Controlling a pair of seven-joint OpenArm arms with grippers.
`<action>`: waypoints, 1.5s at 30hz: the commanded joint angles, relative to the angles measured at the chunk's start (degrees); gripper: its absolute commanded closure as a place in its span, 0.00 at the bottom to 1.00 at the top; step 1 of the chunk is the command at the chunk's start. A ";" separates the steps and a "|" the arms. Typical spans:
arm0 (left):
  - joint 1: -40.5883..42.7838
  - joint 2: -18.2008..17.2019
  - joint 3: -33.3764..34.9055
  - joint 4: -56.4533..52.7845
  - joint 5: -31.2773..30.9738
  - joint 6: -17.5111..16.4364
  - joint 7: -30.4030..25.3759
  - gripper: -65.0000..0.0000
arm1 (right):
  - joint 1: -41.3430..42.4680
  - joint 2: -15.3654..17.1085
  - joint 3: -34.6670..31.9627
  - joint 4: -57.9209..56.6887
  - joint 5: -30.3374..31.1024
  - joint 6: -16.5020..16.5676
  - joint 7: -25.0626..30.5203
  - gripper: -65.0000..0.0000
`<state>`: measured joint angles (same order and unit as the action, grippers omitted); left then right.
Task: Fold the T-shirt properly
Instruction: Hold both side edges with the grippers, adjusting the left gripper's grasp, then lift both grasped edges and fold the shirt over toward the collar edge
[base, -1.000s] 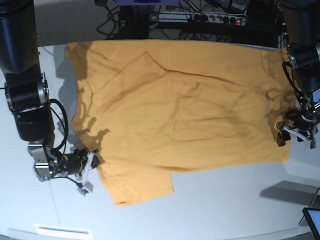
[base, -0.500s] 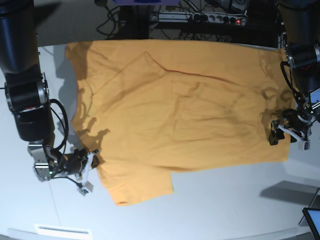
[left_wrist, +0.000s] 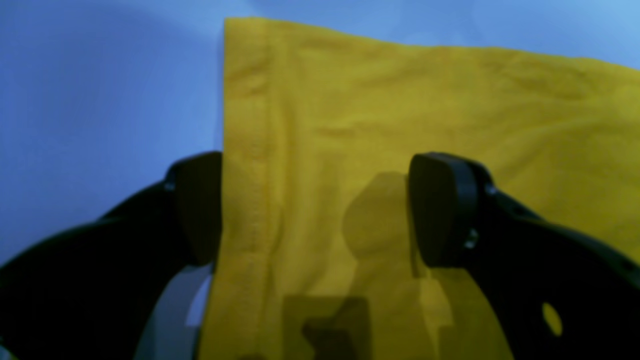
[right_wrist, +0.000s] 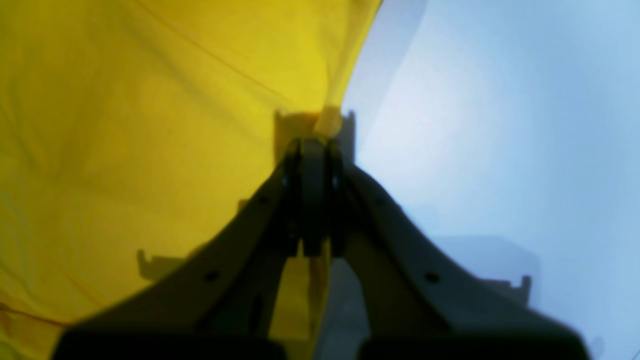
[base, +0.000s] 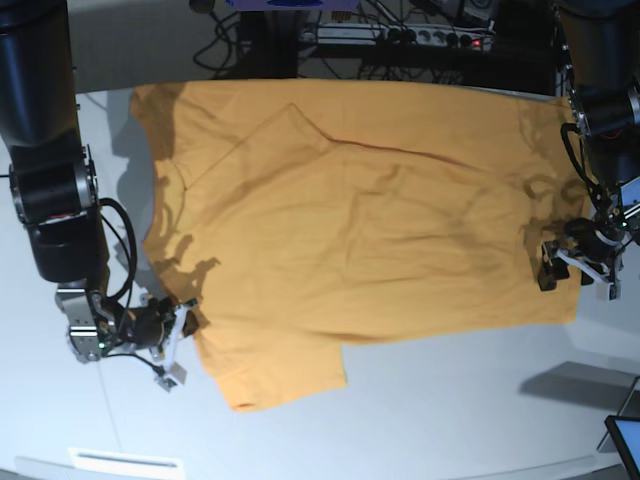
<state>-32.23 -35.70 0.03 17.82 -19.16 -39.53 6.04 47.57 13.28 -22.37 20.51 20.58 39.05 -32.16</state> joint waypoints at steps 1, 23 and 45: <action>-1.22 -1.18 -0.16 0.77 -0.31 -0.47 0.15 0.17 | 1.35 0.66 0.00 0.45 -1.55 -0.06 -1.55 1.00; 3.79 -1.70 -0.16 6.66 -0.31 -0.47 -0.11 0.80 | 1.35 1.01 0.08 0.45 -1.55 -0.06 -1.55 1.00; 3.96 -3.81 -4.12 10.44 -0.31 -0.47 0.15 1.00 | -2.69 1.54 0.08 12.41 -1.55 -0.41 -5.16 1.00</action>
<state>-26.79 -37.76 -3.44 27.00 -18.15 -40.21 8.01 43.09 14.24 -22.39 31.97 19.18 38.74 -37.26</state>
